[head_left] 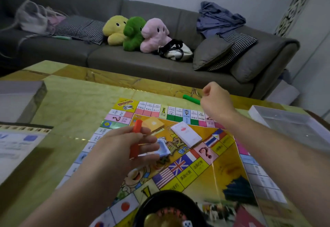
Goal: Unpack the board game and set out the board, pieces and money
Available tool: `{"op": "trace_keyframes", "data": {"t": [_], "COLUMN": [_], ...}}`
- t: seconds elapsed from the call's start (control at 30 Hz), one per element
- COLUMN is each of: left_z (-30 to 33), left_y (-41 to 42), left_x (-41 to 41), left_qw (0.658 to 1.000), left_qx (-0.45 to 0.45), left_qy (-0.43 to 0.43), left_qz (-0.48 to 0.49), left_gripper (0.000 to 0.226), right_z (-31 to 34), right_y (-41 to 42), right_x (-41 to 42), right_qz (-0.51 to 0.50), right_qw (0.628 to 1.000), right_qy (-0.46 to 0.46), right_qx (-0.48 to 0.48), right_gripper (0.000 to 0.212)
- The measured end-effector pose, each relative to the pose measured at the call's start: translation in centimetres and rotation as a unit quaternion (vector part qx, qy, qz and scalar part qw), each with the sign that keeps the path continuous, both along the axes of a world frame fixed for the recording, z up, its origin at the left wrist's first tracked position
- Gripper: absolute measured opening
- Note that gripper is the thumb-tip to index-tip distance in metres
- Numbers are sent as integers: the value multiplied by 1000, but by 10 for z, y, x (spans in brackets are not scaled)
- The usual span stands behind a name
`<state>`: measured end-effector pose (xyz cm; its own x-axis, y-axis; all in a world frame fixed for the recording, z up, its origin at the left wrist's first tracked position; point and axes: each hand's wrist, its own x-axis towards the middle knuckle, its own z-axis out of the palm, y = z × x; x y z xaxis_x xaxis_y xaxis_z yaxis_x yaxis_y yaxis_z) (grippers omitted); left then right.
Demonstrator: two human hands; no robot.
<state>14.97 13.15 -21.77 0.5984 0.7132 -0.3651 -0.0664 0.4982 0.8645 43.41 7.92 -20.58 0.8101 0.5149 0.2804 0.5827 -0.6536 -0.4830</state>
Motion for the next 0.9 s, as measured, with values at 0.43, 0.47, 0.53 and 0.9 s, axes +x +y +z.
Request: {"op": "trace_keyframes", "data": {"t": [0.43, 0.47, 0.53, 0.9], "left_z": [46, 46, 46, 9], "left_y": [-113, -117, -118, -6], "left_x": [-99, -104, -117, -196], "left_qw": [999, 999, 998, 987], "left_qx": [19, 8, -14, 17], "left_qy": [-41, -46, -58, 98], "left_qz": [2, 0, 4, 126], "left_gripper": [33, 34, 34, 16], "right_z": [55, 53, 50, 8], "right_y": [-135, -137, -136, -16], "right_x": [-295, -302, -316, -345], "right_qz": [230, 228, 219, 185], "right_qw": [938, 936, 935, 960], "right_qy": [244, 251, 259, 209], "right_qx": [87, 94, 107, -20], "right_gripper": [2, 4, 5, 19]}}
